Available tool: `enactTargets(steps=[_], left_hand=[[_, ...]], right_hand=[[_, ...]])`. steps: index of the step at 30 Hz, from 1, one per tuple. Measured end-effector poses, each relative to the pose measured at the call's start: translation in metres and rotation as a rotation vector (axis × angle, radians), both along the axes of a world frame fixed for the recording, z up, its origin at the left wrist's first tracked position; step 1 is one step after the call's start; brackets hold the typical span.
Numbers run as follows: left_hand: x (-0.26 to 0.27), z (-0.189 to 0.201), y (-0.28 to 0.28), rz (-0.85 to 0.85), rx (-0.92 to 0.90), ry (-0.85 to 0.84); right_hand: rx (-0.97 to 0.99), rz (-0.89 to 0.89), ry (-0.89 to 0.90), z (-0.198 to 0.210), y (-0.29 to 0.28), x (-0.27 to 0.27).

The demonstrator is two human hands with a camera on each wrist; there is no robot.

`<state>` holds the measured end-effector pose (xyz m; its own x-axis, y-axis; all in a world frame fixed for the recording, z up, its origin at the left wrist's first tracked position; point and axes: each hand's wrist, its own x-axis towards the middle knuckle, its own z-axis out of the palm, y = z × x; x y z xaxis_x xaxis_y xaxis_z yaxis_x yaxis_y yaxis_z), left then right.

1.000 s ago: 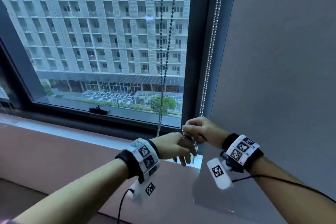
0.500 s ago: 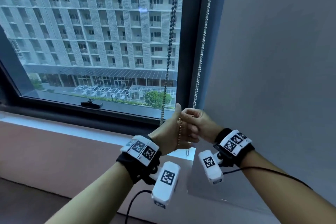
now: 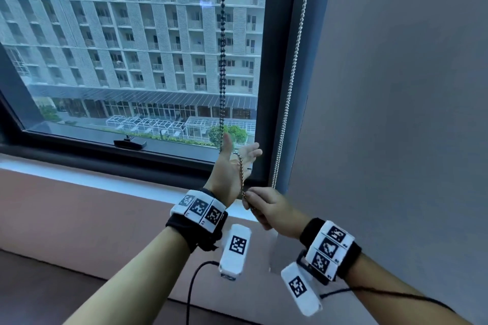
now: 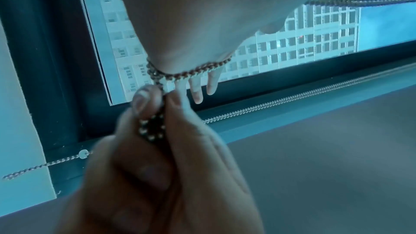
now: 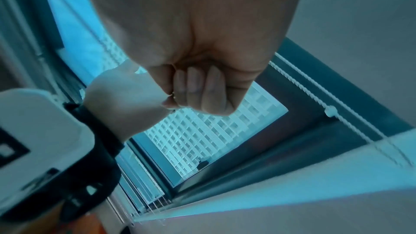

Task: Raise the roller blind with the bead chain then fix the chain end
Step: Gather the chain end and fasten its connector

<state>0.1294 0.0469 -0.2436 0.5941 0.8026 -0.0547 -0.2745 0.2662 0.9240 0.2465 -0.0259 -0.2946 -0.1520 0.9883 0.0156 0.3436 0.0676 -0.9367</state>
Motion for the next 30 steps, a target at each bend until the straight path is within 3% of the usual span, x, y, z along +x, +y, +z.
enactTargets(steps=[3, 6, 9, 15, 22, 30], left_hand=[[-0.002, -0.002, 0.000, -0.050, 0.031, 0.028], [-0.001, 0.001, -0.002, -0.075, 0.012, 0.046], [0.000, 0.007, -0.004, -0.084, -0.016, 0.031], [0.001, 0.008, 0.002, -0.032, -0.039, -0.012], [0.000, 0.007, 0.004, -0.042, -0.076, -0.044], [-0.002, 0.007, 0.003, -0.083, -0.142, -0.113]], right_hand=[[0.381, -0.065, -0.410, 0.010, 0.003, 0.003], [0.542, -0.136, -0.488, 0.024, 0.009, 0.010], [0.569, -0.193, -0.404, 0.033, 0.013, 0.011], [0.355, -0.161, 0.040, 0.035, 0.023, 0.003], [0.341, -0.160, 0.126, 0.032, 0.026, 0.000], [0.372, -0.252, 0.078, 0.031, 0.031, -0.004]])
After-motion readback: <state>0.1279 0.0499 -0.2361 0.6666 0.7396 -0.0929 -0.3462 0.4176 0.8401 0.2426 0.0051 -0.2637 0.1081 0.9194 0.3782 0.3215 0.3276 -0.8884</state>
